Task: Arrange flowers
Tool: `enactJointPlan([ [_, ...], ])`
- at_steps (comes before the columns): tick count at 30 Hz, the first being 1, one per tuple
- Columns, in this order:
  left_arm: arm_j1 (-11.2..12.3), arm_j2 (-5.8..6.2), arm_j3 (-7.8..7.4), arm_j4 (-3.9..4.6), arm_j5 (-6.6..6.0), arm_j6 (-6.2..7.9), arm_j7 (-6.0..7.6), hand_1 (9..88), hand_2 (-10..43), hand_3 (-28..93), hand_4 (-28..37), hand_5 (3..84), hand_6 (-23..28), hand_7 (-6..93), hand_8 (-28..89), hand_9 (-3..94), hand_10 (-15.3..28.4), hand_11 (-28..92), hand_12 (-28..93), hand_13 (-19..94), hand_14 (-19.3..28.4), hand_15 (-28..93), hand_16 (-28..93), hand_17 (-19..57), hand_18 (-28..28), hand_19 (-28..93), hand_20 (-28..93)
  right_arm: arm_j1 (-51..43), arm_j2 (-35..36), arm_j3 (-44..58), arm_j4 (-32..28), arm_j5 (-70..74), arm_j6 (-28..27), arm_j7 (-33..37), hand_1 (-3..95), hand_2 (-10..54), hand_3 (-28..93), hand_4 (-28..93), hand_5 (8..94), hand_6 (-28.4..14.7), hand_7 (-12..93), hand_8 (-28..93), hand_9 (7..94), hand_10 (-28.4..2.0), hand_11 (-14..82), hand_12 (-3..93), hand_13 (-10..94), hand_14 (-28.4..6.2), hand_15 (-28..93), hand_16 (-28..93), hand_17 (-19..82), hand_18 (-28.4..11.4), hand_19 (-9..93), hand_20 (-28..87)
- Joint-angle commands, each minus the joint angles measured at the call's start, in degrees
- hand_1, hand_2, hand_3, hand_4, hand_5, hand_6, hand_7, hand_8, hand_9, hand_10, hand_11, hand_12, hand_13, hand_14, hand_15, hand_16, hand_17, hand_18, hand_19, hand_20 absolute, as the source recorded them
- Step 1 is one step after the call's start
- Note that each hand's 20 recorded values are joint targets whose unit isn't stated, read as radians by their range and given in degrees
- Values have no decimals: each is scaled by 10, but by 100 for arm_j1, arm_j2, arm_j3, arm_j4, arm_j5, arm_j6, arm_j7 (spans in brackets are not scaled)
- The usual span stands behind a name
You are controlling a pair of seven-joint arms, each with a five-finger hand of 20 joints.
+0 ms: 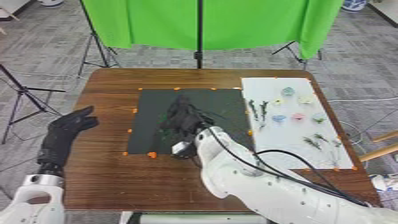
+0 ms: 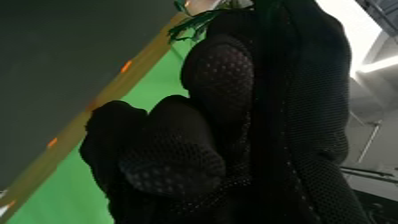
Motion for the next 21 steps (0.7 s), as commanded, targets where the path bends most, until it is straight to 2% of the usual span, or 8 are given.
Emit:
enactJointPlan([
  [1, -272, -122, 337, 163, 89, -240, -51, 243, -51, 692, -180, 512, 42, 118, -60, 503, 151, 185, 118, 419, 193, 201, 9, 88, 141, 129, 200, -271, -378, 63, 305, 190, 309, -109, 877, -95, -283, 523, 807, -29, 386, 218, 872, -126, 436, 377, 936, -4, 629, 378, 675, -153, 932, 632],
  [4, -290, -205, 371, 164, 147, -279, -56, 243, -51, 691, -180, 512, 42, 117, -60, 503, 150, 185, 119, 419, 193, 200, 9, 87, 141, 128, 200, -492, -507, 224, 402, 199, 317, -122, 878, -95, -283, 521, 806, -30, 387, 216, 872, -126, 435, 375, 936, -4, 626, 377, 675, -152, 932, 628],
  [8, -231, -324, 385, 114, 150, -263, -13, 244, -52, 691, -182, 512, 43, 116, -60, 502, 150, 183, 119, 419, 192, 200, 10, 88, 141, 127, 201, -732, -668, 394, 508, 154, 314, -119, 878, -95, -283, 515, 806, -30, 386, 212, 873, -128, 433, 368, 937, -4, 619, 373, 675, -151, 932, 619],
  [10, -256, -362, 416, 125, 159, -291, -5, 244, -51, 691, -183, 512, 43, 116, -60, 502, 150, 183, 120, 419, 192, 199, 10, 88, 141, 128, 201, -784, -711, 412, 534, 158, 324, -125, 879, -95, -283, 512, 805, -31, 385, 211, 872, -127, 429, 366, 937, -4, 615, 372, 674, -150, 932, 615],
  [16, -345, -412, 486, 146, 192, -310, 24, 243, -50, 689, -182, 512, 42, 115, -59, 502, 150, 183, 120, 418, 192, 198, 10, 87, 141, 127, 201, -869, -807, 397, 654, -25, 242, -130, 885, -95, -283, 487, 810, -30, 377, 201, 880, -124, 409, 355, 937, -7, 598, 359, 673, -143, 932, 575],
  [21, -350, -436, 435, 132, 187, -300, 83, 243, -51, 689, -182, 512, 42, 116, -60, 502, 150, 183, 120, 417, 192, 197, 11, 87, 141, 127, 201, -885, -805, 388, 690, 80, 226, -161, 885, -95, -283, 475, 814, -26, 357, 199, 895, -120, 366, 348, 937, -11, 583, 333, 675, -135, 932, 532],
])
